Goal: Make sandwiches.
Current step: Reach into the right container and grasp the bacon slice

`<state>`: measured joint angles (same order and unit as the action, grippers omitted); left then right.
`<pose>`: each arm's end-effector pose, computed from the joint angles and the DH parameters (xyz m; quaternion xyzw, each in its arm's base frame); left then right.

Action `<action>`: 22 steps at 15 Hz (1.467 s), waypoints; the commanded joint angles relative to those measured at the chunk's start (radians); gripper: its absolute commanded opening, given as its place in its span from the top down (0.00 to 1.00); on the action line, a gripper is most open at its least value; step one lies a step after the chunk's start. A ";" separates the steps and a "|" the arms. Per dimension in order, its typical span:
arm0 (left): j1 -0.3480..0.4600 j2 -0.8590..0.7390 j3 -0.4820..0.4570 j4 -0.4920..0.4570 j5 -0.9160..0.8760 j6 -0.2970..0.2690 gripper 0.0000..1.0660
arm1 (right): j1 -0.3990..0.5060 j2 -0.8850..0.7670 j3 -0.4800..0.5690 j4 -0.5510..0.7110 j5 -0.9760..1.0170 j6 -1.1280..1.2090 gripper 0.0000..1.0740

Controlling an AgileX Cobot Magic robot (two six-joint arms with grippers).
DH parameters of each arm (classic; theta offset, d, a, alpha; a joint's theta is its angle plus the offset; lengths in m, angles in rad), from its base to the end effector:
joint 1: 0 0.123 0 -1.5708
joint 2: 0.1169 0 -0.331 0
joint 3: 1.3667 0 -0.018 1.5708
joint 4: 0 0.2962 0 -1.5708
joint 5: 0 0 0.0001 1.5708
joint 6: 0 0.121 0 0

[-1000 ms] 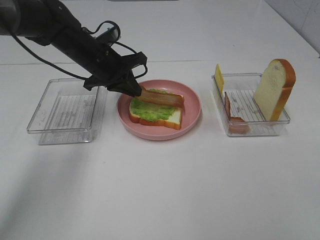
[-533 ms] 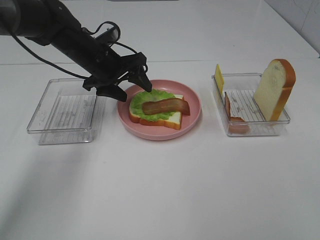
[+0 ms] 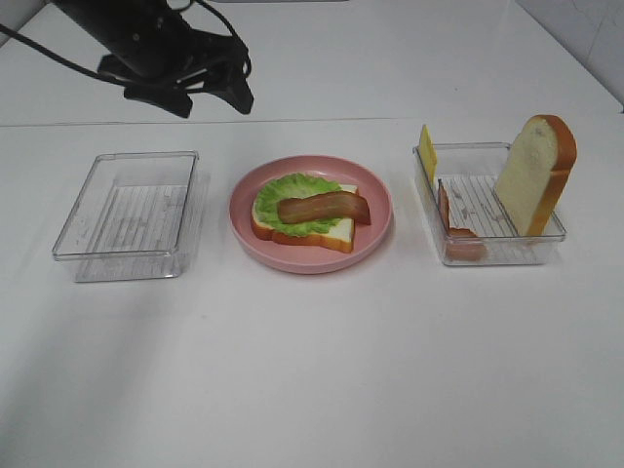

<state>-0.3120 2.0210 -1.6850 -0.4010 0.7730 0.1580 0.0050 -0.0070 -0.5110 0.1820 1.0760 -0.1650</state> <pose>0.4981 -0.1953 0.2499 0.1228 0.9405 -0.1924 0.2516 0.0110 0.0193 0.2891 -0.0771 0.8455 0.0488 0.5261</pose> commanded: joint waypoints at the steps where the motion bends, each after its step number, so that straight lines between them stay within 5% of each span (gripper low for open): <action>1: -0.001 -0.102 -0.005 0.126 0.098 -0.088 0.27 | -0.005 -0.011 0.004 0.003 -0.010 0.002 0.25; 9: -0.003 -0.516 0.045 0.257 0.503 -0.158 0.28 | -0.005 -0.011 0.004 0.003 -0.010 0.002 0.25; 13: -0.003 -0.756 0.271 0.301 0.475 -0.194 0.28 | -0.005 -0.011 0.004 0.003 -0.010 0.002 0.25; 19: -0.003 -1.264 0.736 0.303 0.383 -0.193 0.28 | -0.005 -0.011 0.004 0.003 -0.010 0.002 0.25; 22: -0.003 -1.512 0.885 0.345 0.384 -0.177 0.28 | -0.005 -0.011 0.004 0.003 -0.010 0.002 0.25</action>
<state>-0.3120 0.4870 -0.7870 -0.0540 1.1710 -0.0210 0.0050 -0.0070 -0.5110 0.1820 1.0760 -0.1650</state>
